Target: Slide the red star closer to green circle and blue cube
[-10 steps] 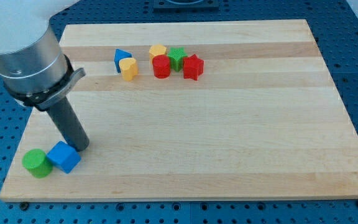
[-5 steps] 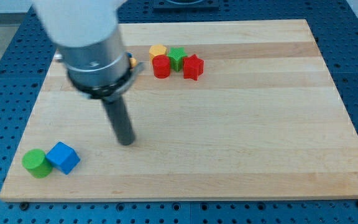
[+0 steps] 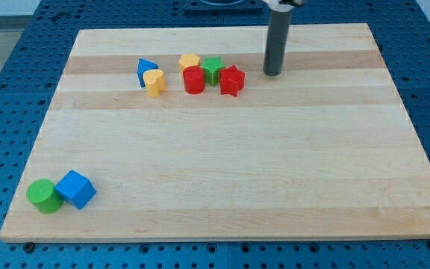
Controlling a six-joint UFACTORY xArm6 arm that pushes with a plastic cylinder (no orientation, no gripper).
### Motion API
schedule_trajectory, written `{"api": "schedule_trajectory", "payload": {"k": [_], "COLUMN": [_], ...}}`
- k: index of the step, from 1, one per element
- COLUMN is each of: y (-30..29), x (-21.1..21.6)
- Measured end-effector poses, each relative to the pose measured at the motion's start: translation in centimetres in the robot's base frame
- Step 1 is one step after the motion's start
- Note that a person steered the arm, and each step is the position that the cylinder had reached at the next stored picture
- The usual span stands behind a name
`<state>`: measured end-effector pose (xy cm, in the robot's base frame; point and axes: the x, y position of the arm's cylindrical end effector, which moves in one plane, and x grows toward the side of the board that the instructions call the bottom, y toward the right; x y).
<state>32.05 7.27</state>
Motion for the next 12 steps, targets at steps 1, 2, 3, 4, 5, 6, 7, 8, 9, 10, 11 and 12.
{"api": "schedule_trajectory", "payload": {"k": [1,2,3,4,5,6,7,8,9,10,11,12], "y": [-2.0,-3.4,-5.6,-7.2,-9.4,-11.2,-12.9,-15.7,-19.0,-23.0,-27.4,-30.4], "x": [1.2,3.4,3.8,3.7,3.7,3.2,2.9,4.0,6.0,8.5,9.0,11.8]}}
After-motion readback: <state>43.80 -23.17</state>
